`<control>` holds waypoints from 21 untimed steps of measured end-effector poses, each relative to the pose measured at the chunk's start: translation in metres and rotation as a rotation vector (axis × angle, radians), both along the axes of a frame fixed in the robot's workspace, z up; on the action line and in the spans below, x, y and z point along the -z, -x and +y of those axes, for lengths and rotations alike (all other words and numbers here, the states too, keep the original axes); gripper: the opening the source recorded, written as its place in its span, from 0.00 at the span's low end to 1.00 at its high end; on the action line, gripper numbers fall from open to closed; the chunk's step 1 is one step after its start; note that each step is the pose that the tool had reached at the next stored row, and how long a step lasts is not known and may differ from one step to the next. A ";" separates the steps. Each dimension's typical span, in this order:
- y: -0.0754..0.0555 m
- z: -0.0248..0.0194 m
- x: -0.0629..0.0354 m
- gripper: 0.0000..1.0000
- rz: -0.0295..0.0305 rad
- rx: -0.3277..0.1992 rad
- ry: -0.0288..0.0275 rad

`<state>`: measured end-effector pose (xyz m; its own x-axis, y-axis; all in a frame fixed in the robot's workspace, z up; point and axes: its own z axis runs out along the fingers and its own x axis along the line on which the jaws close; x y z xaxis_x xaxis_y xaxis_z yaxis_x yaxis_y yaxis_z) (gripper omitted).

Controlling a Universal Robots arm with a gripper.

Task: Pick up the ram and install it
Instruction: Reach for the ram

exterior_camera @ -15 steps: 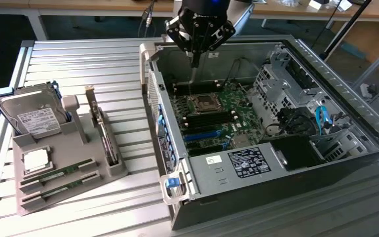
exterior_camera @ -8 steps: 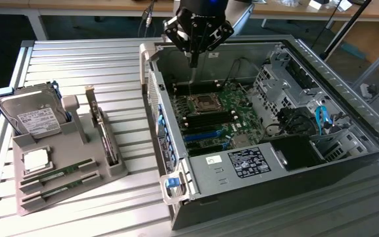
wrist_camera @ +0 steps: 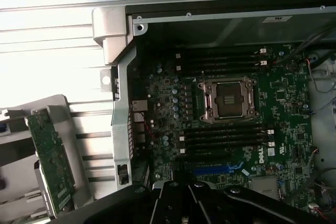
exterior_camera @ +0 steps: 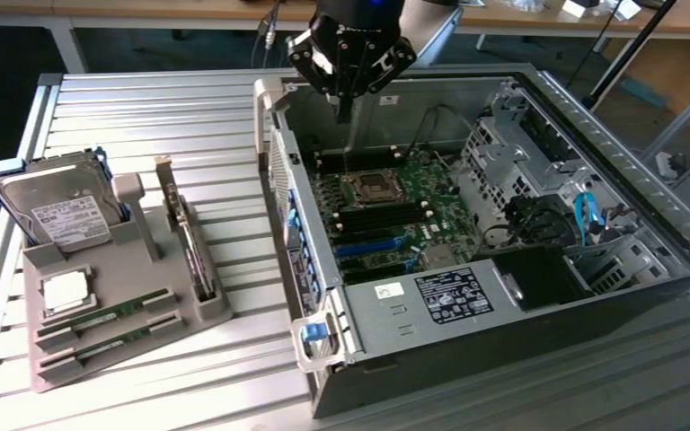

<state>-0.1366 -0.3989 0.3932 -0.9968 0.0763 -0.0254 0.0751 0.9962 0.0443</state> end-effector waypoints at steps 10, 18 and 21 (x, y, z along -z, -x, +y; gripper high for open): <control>0.019 0.0000 0.0000 0.11 -0.0108 0.000 -0.0001; 0.039 -0.0002 0.0000 0.11 -0.0247 0.000 0.0000; 0.047 -0.0002 0.0000 0.11 -0.0301 0.000 -0.0001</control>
<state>-0.1835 -0.3992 0.3932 -0.9955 0.0763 -0.0554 0.0737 0.9962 0.0467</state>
